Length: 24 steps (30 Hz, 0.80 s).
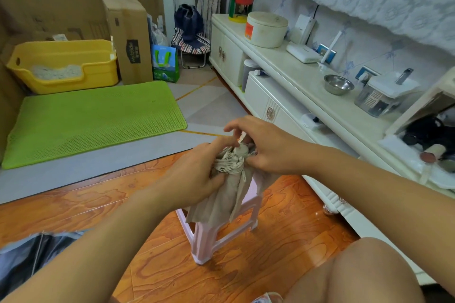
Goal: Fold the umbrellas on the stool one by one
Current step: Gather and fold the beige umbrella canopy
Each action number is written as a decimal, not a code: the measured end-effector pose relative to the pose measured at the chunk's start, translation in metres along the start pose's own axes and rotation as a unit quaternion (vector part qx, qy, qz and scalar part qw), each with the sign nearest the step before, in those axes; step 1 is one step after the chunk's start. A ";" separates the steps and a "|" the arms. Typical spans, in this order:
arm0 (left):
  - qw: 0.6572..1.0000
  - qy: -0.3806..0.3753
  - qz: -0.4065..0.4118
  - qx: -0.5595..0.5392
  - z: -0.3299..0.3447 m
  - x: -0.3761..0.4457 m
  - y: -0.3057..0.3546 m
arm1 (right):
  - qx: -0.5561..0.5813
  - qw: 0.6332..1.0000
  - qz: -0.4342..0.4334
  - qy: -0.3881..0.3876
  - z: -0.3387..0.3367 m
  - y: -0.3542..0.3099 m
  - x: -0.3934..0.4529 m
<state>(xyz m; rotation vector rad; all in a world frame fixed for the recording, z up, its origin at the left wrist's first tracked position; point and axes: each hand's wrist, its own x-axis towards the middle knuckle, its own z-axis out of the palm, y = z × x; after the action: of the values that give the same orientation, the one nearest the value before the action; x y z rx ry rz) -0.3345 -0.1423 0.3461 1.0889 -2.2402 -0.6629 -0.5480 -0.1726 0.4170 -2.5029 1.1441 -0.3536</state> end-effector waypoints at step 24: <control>0.957 -0.048 0.191 0.211 -0.011 0.008 -0.011 | 0.116 0.975 0.147 -0.116 -0.030 0.022 0.032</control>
<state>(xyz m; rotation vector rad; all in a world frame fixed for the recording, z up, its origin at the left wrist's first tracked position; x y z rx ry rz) -0.3257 -0.1568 0.3490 0.7757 -2.6519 -0.0751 -0.5537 -0.2172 0.4365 -2.0719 1.2722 -0.1026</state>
